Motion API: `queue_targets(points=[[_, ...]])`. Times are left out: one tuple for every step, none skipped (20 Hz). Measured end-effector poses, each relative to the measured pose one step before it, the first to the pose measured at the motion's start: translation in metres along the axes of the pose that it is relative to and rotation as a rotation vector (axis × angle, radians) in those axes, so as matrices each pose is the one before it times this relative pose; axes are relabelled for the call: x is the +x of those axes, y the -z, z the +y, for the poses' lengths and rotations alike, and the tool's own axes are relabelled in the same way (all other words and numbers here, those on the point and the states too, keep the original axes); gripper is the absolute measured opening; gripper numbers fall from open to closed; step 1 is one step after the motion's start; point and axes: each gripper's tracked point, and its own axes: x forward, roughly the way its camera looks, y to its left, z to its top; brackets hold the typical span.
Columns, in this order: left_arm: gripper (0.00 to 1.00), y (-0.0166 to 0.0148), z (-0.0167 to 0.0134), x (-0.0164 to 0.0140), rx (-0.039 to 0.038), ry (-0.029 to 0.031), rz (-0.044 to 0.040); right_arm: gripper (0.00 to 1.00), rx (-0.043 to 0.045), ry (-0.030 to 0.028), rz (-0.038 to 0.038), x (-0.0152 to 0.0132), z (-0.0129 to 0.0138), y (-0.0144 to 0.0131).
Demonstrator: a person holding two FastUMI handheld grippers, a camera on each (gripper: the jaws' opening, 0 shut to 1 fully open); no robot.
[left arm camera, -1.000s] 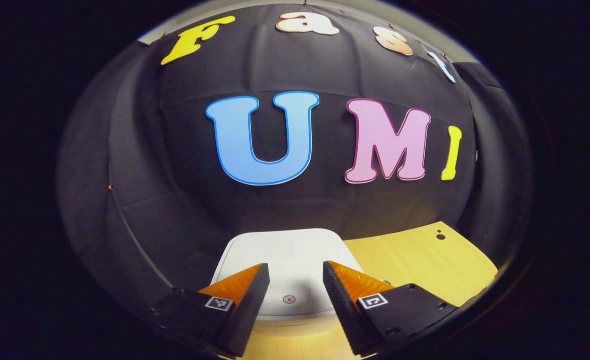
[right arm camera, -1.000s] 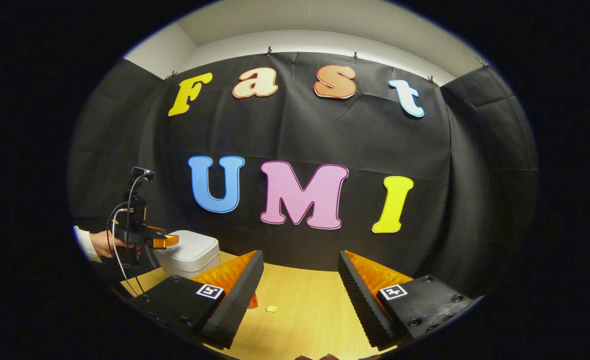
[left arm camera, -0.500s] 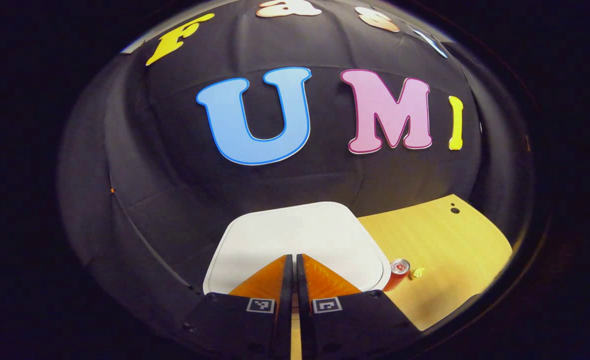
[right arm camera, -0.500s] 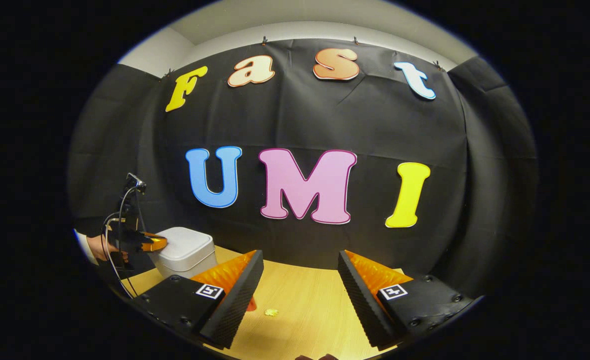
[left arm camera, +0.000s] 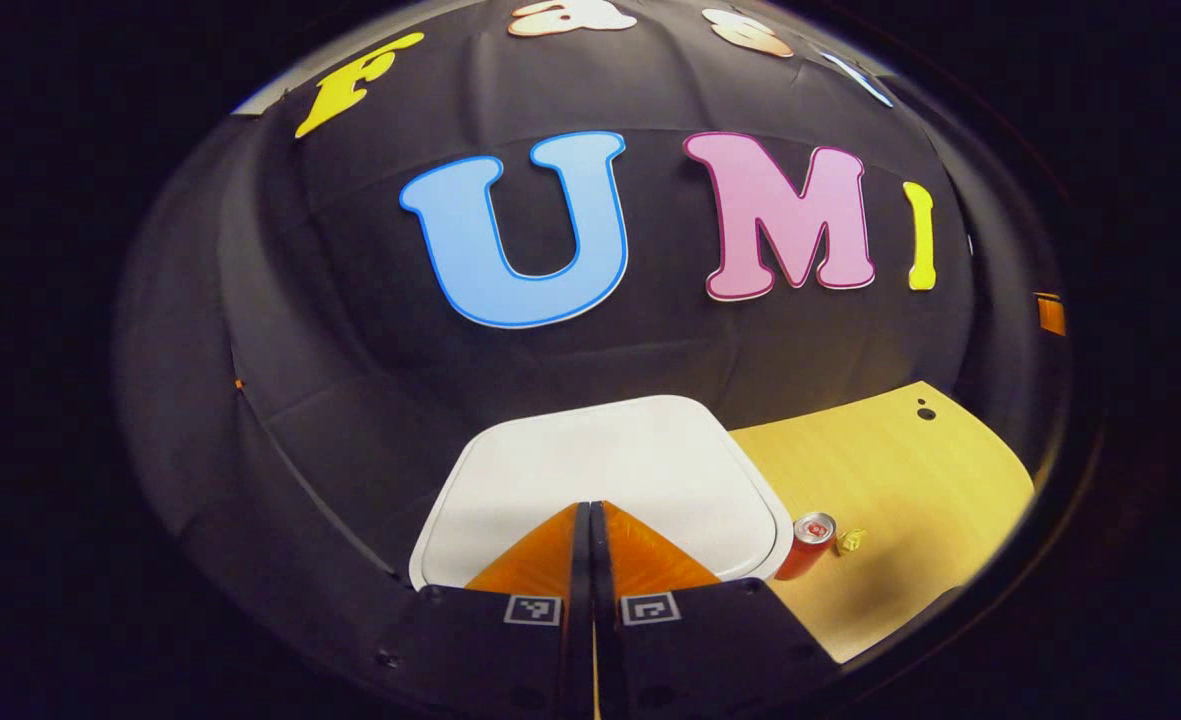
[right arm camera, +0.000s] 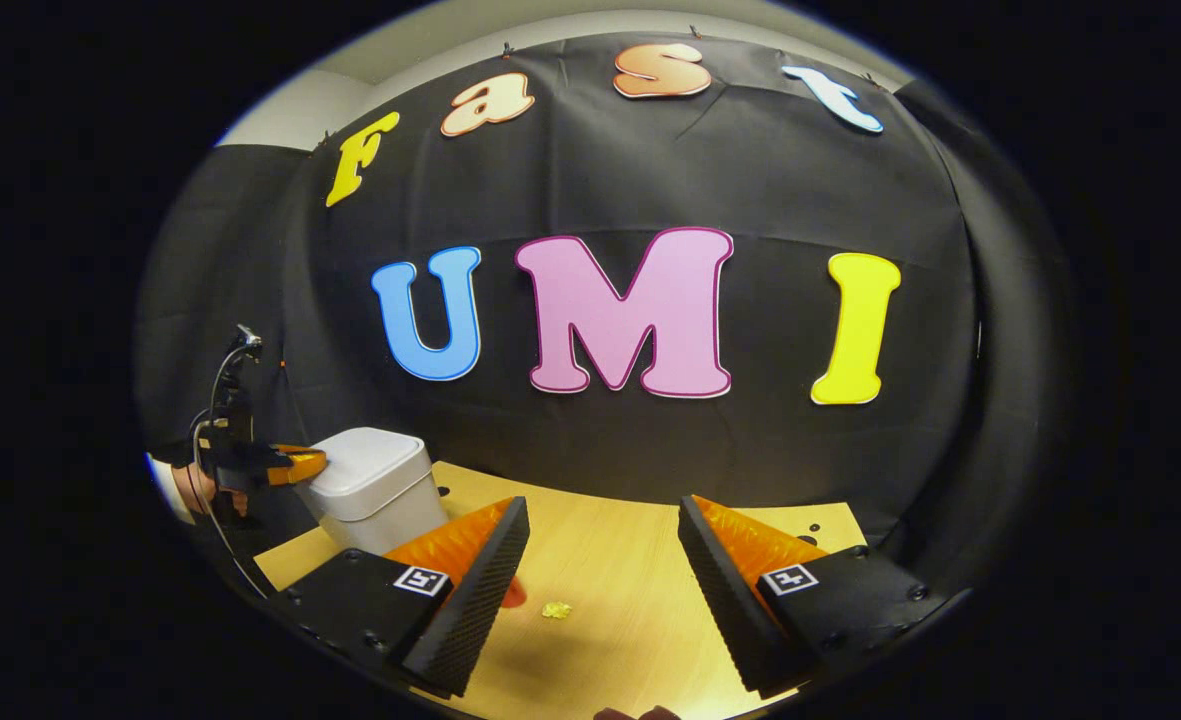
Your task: Press the lid of the desktop garbage bin to open it, pick up the crumpled paper on the desktop and throw it into the bin, then pick up the pop can on the desktop and drop it into the bin, and finally close the garbage bin lid.
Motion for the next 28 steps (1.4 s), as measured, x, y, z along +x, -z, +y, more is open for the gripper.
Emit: queue_targets(points=[[0.08,-0.00757,0.00125,0.00113,-0.02134,-0.01115,-0.03105,0.97,-0.00524,-0.00029,0.00529,0.00246,-0.0002,0.00294],[0.07,-0.00617,0.00231,0.00239,-0.02344,-0.01487,-0.02049,0.97,-0.00857,-0.00132,0.00709,0.00261,-0.00002,0.0033],[0.07,-0.00572,-0.00044,-0.00085,-0.01831,-0.00401,-0.01264,0.97,-0.0101,0.00088,0.00896,0.00269,0.00103,0.00301],[0.06,-0.00663,-0.00167,-0.0002,-0.00486,-0.00566,-0.01406,0.97,-0.00952,0.00292,0.00683,0.00248,0.00039,0.00188],[0.07,-0.00705,-0.00023,-0.00126,0.00915,0.00139,-0.02264,0.97,-0.0057,0.00486,0.0052,0.00166,0.00128,0.0009],[0.07,-0.01275,0.00028,-0.00088,0.01362,0.0048,-0.02479,0.97,-0.00393,0.00299,0.00334,0.00168,0.00295,0.00065],[0.07,-0.01219,0.00111,-0.00242,0.00654,0.00913,-0.02404,0.97,-0.00222,0.00007,0.00221,0.00112,0.00341,0.00125],[0.07,-0.01244,0.00054,-0.00225,-0.00746,0.01038,-0.02086,0.97,-0.00558,-0.003,0.00374,0.00203,0.00544,0.00089],[0.07,-0.01002,0.00103,0.00016,-0.00707,0.00965,-0.01294,0.97,-0.01066,-0.0018,0.00582,0.00214,0.00443,0.0017],[0.07,-0.00693,0.00162,-0.00055,0.00229,0.00132,-0.01063,0.97,-0.01223,-0.00322,0.0011,0.00161,0.0033,0.00106],[0.07,-0.00748,0.00163,-0.00051,0.00426,0.00094,-0.01544,0.97,-0.00798,-0.00364,0.00158,0.00217,0.00266,0.0028],[0.07,-0.0093,0.00116,-0.0021,0.0079,0.00209,-0.02186,0.97,-0.00734,-0.0041,0.00491,0.00329,0.00343,0.00237],[0.07,-0.01016,0.00165,-0.0038,0.00936,0.00077,-0.02238,0.97,-0.00202,-0.00304,0.00763,0.00338,0.00286,0.00223],[0.07,-0.01034,-0.00013,-0.00319,0.01031,0.00561,-0.0223,0.97,0.00651,-0.00536,0.01034,0.00351,0.00395,0.00374],[0.07,-0.00991,-0.00155,-0.005,0.01001,0.00977,-0.01782,0.97,0.01013,-0.00348,0.01424,0.00321,0.00281,0.00511],[0.07,-0.00992,-0.00097,-0.00473,0.00995,0.01207,-0.015,0.97,0.00639,0.00014,0.01259,0.0053,0.0015,0.00663],[0.07,-0.00984,0.00132,-0.0066,0.01059,0.0034,-0.02247,0.97,-0.00214,0.00365,0.01161,0.00515,0.00064,0.00563],[0.07,-0.00983,0.00162,-0.00772,0.00867,0.00098,-0.02002,0.97,-0.00763,0.00295,0.01208,0.00522,0.00054,0.00456],[0.07,-0.01008,0.00095,-0.0082,0.00561,0.00021,-0.02517,0.98,-0.01012,-0.00032,0.01129,0.00599,0.00199,0.00528],[0.07,-0.00917,0.00119,-0.01075,0.00033,0.00265,-0.02185,0.97,-0.00858,-0.00689,0.01191,0.00693,0.00382,0.00551],[0.11,-0.00593,-0.00067,-0.0101,-0.00493,0.00576,-0.0147,0.97,-0.00359,-0.01173,0.01431,0.00718,0.00504,0.00775],[0.27,-0.00416,0.0009,-0.01306,-0.00958,0.0012,-0.00334,0.97,0.00042,-0.01151,0.02399,0.00802,0.00586,0.00958],[0.33,-0.00107,-0.00112,-0.01236,-0.01214,0.00838,0.0013,0.97,0.00884,-0.01356,0.0288,0.00872,0.006,0.01151],[0.4,-0.00043,-0.00139,-0.01051,-0.00269,0.00005,0.00606,0.98,0.00571,-0.01383,0.03532,0.00727,0.00492,0.01068],[0.44,0.00129,0.00319,-0.01195,0.00283,-0.01265,0.00867,0.98,0.01066,-0.0104,0.03257,0.00716,0.00569,0.01013],[0.63,0.00045,0.00548,-0.01299,0.00345,-0.01684,0.00851,0.98,0.00591,-0.01003,0.02114,0.00732,0.00482,0.0076],[0.71,-0.00026,0.00212,-0.01545,0.00337,-0.00888,0.00107,0.98,-0.00067,-0.00465,0.01071,0.00744,0.00252,0.00561],[0.87,0.00032,0.00392,-0.01252,0.00148,-0.01786,0.00478,0.98,-0.00997,0.00295,0.01324,0.00804,0.00171,0.0061]])
